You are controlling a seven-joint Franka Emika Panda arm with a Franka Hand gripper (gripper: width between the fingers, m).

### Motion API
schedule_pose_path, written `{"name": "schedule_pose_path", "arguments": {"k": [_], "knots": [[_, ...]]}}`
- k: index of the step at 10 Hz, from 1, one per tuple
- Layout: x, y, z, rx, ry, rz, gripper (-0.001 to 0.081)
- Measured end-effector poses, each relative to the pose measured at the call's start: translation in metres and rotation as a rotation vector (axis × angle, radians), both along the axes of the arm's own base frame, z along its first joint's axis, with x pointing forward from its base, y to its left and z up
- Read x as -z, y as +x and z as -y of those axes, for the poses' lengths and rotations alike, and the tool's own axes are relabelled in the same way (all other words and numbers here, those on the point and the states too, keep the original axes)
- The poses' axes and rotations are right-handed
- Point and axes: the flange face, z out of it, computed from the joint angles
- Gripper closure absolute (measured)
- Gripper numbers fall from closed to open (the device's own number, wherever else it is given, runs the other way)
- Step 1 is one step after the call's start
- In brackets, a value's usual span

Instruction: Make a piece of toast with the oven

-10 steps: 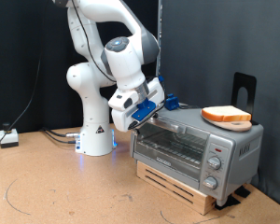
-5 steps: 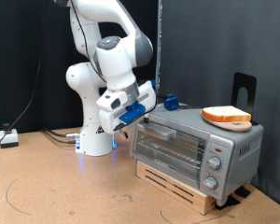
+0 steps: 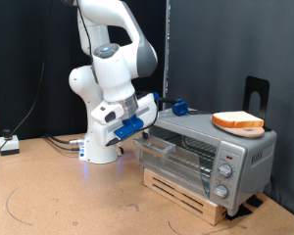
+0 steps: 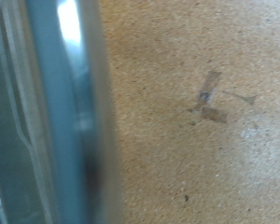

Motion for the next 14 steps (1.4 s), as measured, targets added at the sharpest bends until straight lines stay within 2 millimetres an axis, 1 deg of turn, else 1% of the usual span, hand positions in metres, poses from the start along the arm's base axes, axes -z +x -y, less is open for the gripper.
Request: {"name": "schedule_pose_path", "arguments": {"k": [3, 5, 7, 10, 12, 14], "knots": [[0.016, 0.013, 0.004, 0.011, -0.023, -0.007, -0.0001], [0.020, 0.021, 0.005, 0.007, -0.020, 0.001, -0.0001], [0.016, 0.029, 0.003, 0.008, 0.000, 0.024, -0.0001], [0.005, 0.040, 0.000, 0.001, 0.011, 0.062, -0.0001], [0.007, 0.042, -0.001, -0.002, -0.013, 0.049, -0.0001], [0.019, 0.041, 0.001, 0.005, -0.054, 0.006, -0.0001]]}}
